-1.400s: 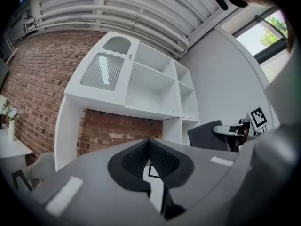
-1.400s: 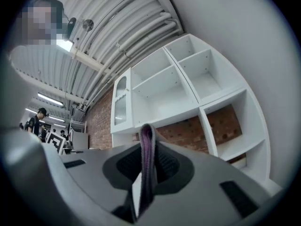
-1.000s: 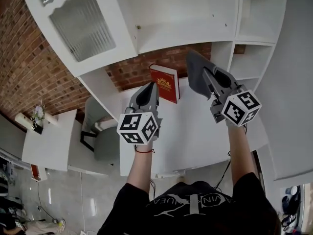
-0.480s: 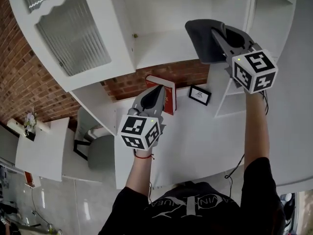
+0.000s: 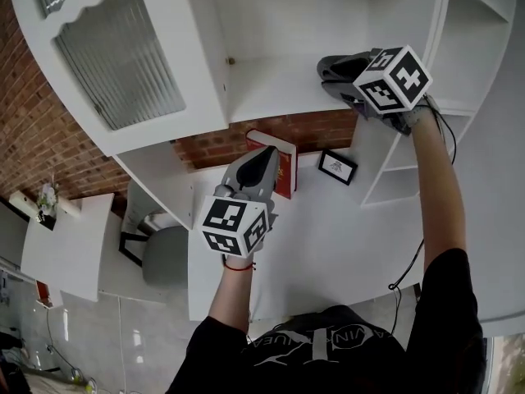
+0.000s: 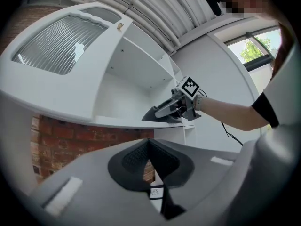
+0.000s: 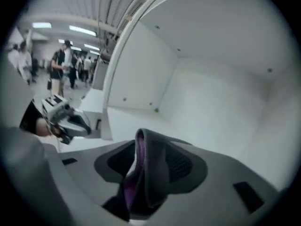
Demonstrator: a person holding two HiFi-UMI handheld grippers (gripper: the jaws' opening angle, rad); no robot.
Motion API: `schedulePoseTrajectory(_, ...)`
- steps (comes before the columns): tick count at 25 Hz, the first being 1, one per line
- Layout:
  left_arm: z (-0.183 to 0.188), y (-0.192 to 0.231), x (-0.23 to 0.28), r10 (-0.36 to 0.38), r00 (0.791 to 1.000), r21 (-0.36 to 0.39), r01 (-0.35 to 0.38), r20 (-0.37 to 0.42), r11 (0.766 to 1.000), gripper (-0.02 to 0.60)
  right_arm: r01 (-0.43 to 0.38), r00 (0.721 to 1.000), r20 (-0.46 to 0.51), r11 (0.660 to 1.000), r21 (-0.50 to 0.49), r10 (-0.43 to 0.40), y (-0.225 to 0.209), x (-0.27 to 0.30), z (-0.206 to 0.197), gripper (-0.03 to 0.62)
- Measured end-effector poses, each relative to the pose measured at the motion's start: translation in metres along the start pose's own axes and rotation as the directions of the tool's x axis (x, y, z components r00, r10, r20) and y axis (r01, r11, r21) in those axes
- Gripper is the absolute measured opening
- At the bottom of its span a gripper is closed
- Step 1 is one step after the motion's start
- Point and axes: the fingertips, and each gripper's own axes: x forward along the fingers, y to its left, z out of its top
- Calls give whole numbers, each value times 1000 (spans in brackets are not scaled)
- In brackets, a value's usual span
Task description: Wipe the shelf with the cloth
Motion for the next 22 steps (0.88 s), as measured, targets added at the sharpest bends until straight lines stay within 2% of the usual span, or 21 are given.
schedulePoseTrajectory(1, -1, 0, 1, -1, 1000, -1, 1, 0, 1000, 11, -88, 996, 23, 995, 38, 87, 11, -2, 4, 205)
schedulePoseTrajectory(3, -2, 2, 3, 0, 1000, -8, 0, 4, 1000, 11, -211, 977, 53, 975, 65, 207, 26, -8, 10, 209)
schedulePoseTrajectory(5, -4, 1, 5, -3, 1000, -12, 3, 6, 1000, 11, -252, 965, 93, 965, 75, 245, 28, -18, 19, 218)
schedulePoseTrajectory(7, -5, 0, 8, -12, 1000, -13, 12, 7, 1000, 11, -201, 971, 155, 974, 101, 184, 12, -34, 31, 217)
schedulePoseTrajectory(9, -5, -1, 12, -22, 1000, -17, 22, 10, 1000, 11, -69, 984, 170, 988, 140, 45, -16, -45, 38, 212)
schedulePoseTrajectory(11, -5, -2, 16, -34, 999, -22, 34, 17, 999, 11, 86, 994, 60, 987, 137, -95, -41, -41, 23, 154)
schedulePoseTrajectory(12, -5, -4, 17, -41, 999, -21, 41, 20, 999, 11, 135, 991, -36, 985, 106, -132, -46, -34, 8, 150)
schedulePoseTrajectory(13, -5, -5, 19, -48, 999, -18, 48, 21, 999, 11, 150, 981, -135, 986, 71, -139, -45, -26, -9, 150)
schedulePoseTrajectory(15, -6, -7, 22, -56, 998, -6, 56, 18, 998, 11, 80, 963, -262, 995, 53, -64, -33, -8, -34, 150)
schedulePoseTrajectory(17, -9, -4, 23, -48, 999, 11, 48, 5, 999, 11, -15, 964, -262, 993, 113, 45, -23, 4, -38, 71)
schedulePoseTrajectory(19, -13, 3, 23, -31, 999, 18, 32, -5, 999, 11, -64, 966, -240, 986, 153, 100, -20, 12, -33, 65)
schedulePoseTrajectory(22, -16, 10, 24, -20, 1000, 14, 20, -4, 1000, 11, -95, 957, -261, 988, 125, 125, -18, 23, -26, 58)
